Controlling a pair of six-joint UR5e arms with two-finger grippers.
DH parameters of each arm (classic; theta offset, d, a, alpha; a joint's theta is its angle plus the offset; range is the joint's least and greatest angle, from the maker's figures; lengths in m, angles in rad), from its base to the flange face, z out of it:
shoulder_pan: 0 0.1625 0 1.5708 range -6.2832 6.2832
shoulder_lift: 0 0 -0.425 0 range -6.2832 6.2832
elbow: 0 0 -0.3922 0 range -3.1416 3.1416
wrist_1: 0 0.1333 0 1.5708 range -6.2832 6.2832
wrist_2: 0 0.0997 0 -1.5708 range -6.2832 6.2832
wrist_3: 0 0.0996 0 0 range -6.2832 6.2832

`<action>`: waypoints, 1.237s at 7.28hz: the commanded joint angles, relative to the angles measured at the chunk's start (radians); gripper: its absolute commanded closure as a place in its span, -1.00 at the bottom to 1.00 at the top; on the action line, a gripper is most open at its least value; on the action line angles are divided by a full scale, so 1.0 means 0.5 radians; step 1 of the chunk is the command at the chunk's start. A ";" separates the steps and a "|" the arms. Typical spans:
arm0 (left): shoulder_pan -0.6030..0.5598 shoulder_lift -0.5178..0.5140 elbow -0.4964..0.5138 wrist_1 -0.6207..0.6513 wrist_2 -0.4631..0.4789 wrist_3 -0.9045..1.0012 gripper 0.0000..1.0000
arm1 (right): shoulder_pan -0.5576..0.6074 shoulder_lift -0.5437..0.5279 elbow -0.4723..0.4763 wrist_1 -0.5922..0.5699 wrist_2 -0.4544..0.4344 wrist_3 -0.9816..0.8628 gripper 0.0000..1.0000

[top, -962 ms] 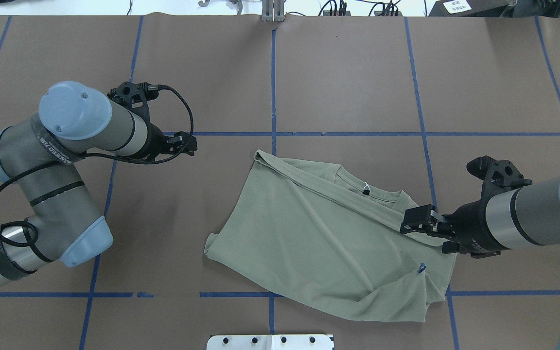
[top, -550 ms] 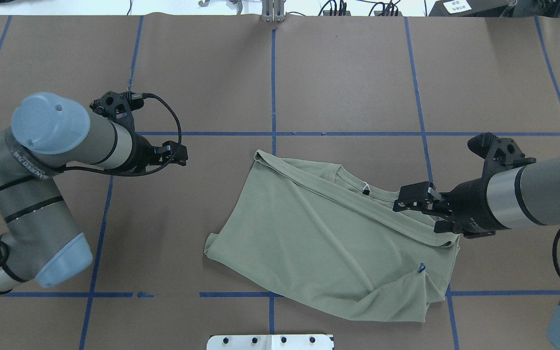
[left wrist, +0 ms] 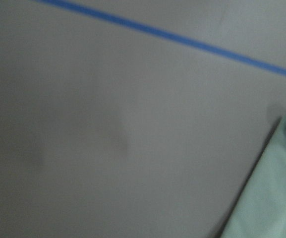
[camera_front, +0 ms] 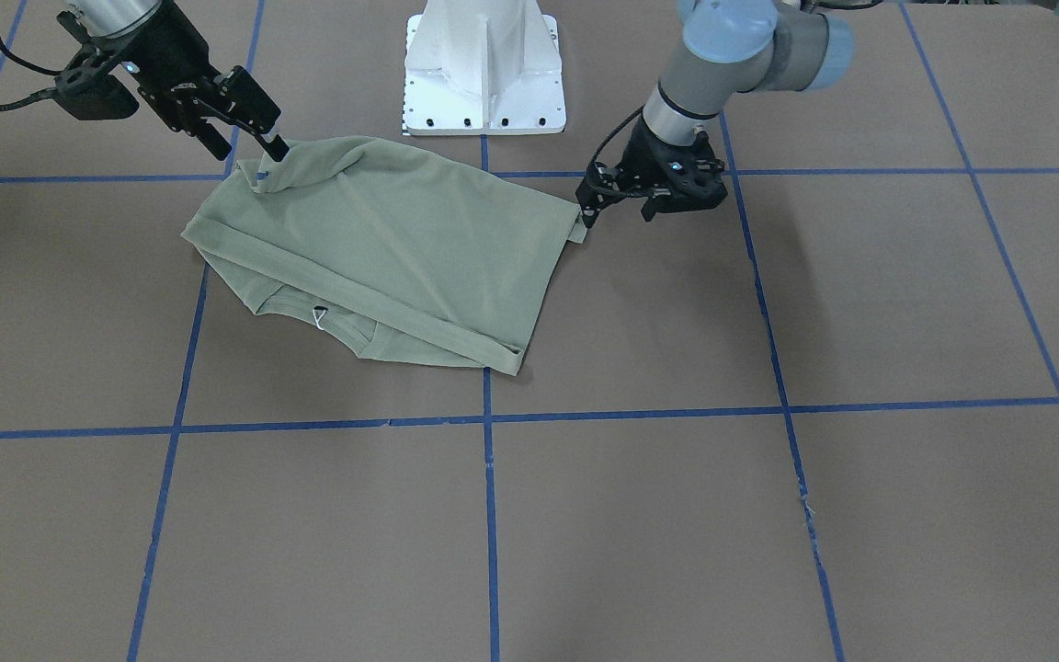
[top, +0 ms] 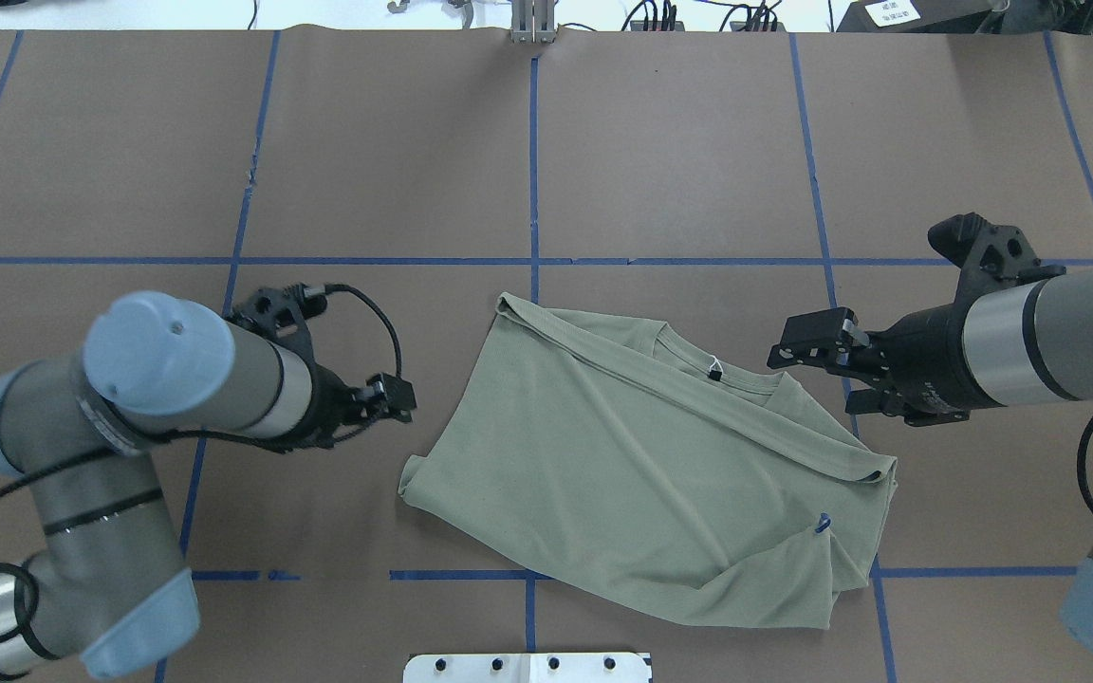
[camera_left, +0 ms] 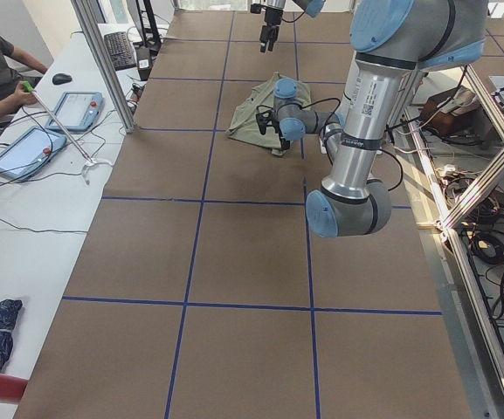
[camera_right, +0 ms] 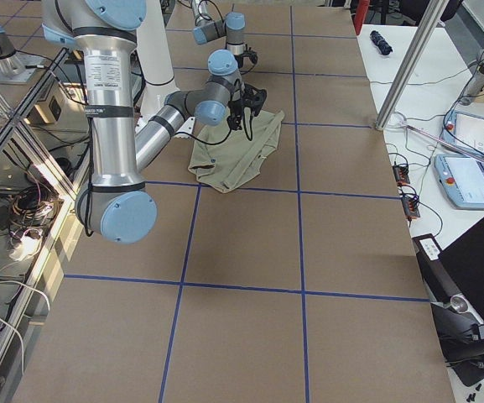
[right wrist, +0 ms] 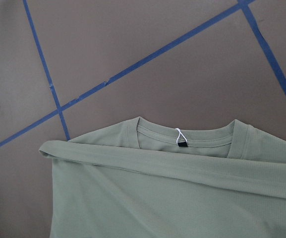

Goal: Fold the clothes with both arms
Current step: 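Lower the left gripper to the shirt edge nearest it while the right gripper withdraws, then grasp the shirt edge with the left gripper and pull it away from the robot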

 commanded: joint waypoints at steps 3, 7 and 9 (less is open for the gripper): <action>0.002 -0.051 0.091 -0.010 0.055 -0.034 -0.36 | 0.035 0.010 -0.019 0.000 -0.003 0.000 -1.00; 0.002 -0.038 0.104 0.002 0.080 -0.034 0.01 | 0.035 0.013 -0.019 0.000 -0.003 0.000 -1.00; 0.002 -0.035 0.088 0.017 0.077 -0.034 -0.32 | 0.035 0.013 -0.019 -0.003 -0.003 0.000 -1.00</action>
